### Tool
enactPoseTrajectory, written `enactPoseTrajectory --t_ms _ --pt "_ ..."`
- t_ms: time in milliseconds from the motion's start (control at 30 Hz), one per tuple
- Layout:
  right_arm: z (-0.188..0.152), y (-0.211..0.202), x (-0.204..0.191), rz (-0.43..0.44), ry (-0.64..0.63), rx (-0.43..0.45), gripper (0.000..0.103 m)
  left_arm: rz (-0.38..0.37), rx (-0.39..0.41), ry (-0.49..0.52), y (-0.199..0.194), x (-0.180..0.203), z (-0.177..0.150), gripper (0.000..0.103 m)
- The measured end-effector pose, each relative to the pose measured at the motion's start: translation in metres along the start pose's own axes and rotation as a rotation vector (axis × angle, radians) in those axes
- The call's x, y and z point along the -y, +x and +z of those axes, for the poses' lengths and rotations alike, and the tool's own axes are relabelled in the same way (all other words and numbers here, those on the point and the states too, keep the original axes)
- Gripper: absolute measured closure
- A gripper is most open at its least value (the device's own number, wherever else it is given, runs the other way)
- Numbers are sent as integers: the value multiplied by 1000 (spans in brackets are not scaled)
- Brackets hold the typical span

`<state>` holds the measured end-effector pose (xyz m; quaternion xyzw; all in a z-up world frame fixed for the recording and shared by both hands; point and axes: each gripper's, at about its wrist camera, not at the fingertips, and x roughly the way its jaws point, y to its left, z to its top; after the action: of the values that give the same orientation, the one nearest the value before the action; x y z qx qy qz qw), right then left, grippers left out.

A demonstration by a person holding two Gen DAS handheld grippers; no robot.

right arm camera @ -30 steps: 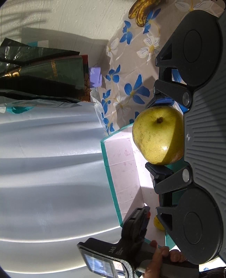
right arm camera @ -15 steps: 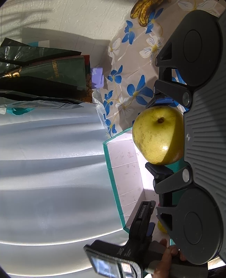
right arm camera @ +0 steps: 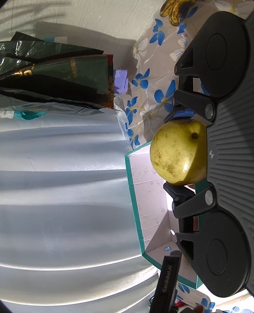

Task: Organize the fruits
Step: 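Lower the pear into the teal box and open right tool while left tool withdraws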

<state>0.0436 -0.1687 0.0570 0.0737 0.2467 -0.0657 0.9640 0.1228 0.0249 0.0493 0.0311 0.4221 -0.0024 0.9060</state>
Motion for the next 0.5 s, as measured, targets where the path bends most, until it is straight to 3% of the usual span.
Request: enactPoseTrajectory --t_ms 500 --pt "6 54 -3 -44 -96 -15 39 21 -42 -63 -12 -27 -26 1"
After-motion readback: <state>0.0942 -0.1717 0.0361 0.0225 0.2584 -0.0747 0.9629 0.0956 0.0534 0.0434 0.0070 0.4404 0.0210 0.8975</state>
